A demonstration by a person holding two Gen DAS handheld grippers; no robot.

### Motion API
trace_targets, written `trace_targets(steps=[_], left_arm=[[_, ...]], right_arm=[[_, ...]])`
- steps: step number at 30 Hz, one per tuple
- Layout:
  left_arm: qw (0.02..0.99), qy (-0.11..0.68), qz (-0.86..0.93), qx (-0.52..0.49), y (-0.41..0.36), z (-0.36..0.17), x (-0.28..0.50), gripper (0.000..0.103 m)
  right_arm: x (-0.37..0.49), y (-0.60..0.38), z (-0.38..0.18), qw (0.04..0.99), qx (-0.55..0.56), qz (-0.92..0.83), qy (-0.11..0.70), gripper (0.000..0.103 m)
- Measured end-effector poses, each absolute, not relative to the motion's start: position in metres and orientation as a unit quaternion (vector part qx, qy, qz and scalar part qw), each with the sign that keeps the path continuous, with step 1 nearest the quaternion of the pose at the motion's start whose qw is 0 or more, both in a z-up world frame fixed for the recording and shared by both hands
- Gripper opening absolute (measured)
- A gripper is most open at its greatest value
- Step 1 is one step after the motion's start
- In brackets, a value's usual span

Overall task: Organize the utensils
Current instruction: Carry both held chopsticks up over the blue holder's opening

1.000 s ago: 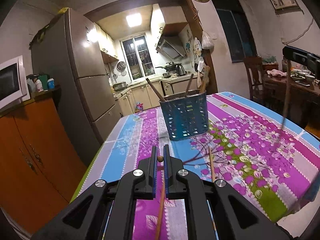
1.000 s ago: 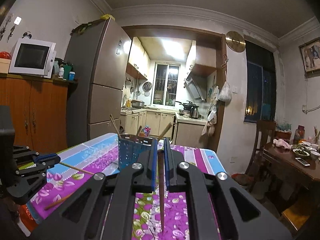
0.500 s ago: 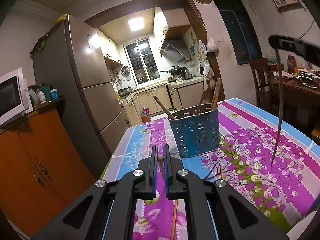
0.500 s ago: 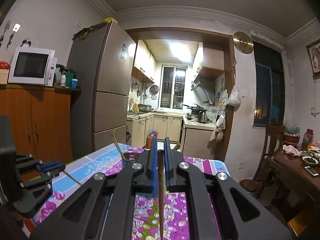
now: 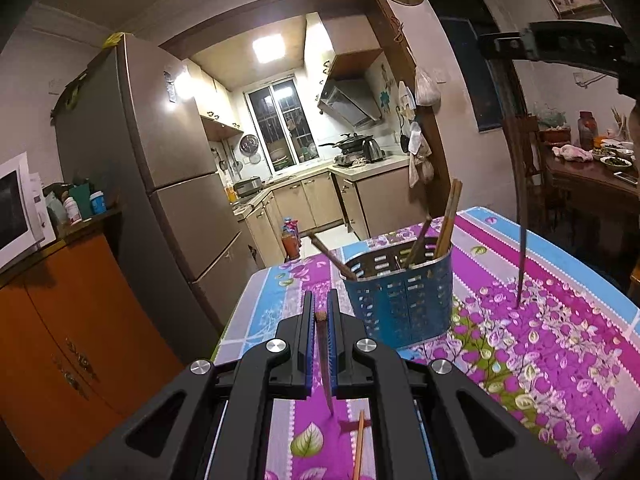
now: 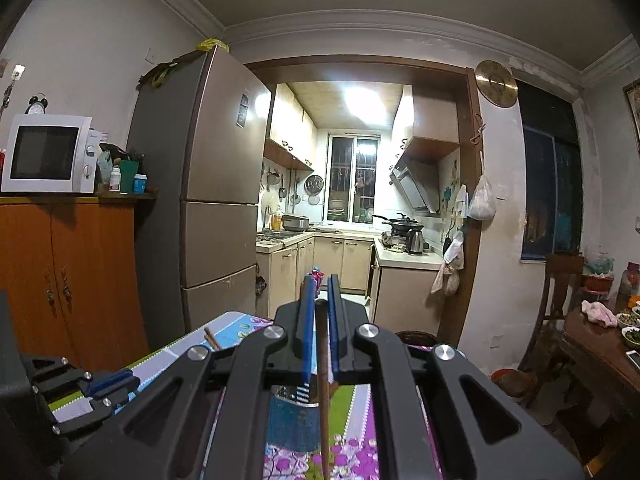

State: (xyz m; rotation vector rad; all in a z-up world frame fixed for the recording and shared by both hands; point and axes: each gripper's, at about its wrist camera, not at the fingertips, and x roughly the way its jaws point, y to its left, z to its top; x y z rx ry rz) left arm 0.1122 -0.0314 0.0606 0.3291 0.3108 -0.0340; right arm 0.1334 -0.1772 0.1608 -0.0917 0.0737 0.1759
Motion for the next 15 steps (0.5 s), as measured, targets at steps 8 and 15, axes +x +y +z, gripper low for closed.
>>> trace_targets(steps=[8, 15], left_arm=[[0.984, 0.125, -0.043, 0.120, -0.023, 0.124, 0.152, 0.007], [0.990, 0.081, -0.098, 0.063, -0.030, 0.188, 0.206, 0.007]], right_arm=[[0.163, -0.175, 0.189, 0.995, -0.035, 0.096, 0.020, 0.005], [0.204, -0.179, 0.216, 0.995, 0.008, 0.098, -0.004, 0.005]])
